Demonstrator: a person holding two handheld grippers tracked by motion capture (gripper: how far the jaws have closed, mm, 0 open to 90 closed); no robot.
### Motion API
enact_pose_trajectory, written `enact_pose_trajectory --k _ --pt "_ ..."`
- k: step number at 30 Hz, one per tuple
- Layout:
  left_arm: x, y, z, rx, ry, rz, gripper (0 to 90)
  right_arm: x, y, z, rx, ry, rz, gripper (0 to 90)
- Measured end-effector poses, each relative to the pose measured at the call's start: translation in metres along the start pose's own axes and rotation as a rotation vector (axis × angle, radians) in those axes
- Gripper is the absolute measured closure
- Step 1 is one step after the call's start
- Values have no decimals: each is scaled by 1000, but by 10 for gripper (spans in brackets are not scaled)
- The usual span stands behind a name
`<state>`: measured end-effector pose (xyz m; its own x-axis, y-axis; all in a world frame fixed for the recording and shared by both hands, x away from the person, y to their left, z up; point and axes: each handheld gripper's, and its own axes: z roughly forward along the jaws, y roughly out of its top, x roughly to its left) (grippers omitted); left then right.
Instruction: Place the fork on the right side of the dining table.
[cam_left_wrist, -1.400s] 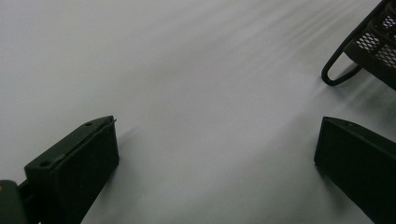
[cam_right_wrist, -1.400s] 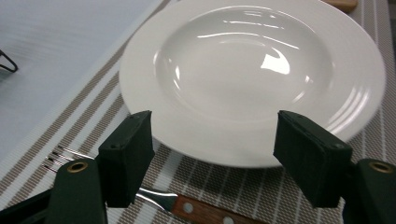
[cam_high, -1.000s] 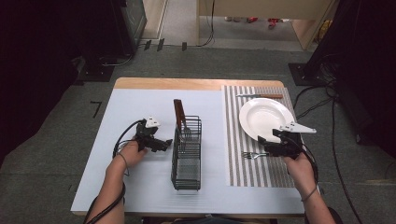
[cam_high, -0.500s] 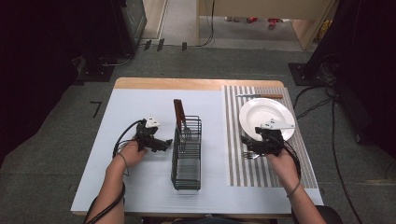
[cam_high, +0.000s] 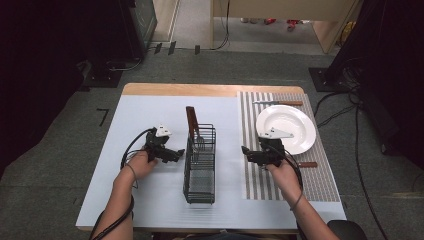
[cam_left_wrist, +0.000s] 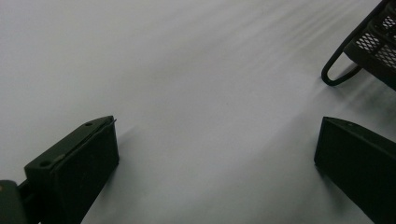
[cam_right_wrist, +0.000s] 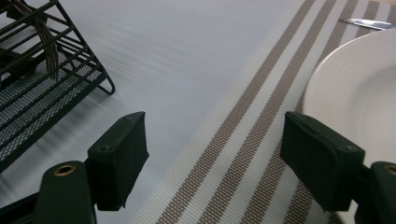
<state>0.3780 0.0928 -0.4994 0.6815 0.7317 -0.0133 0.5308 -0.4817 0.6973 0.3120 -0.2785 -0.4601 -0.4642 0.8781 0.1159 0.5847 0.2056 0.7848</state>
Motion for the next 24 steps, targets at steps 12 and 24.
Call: enact_pose_trajectory --k 12,24 --pt "0 0 0 0 0 0 0 35 -9 25 47 90 -90 205" --pt "0 0 0 -1 -1 0 0 41 -14 29 47 133 -118 205"
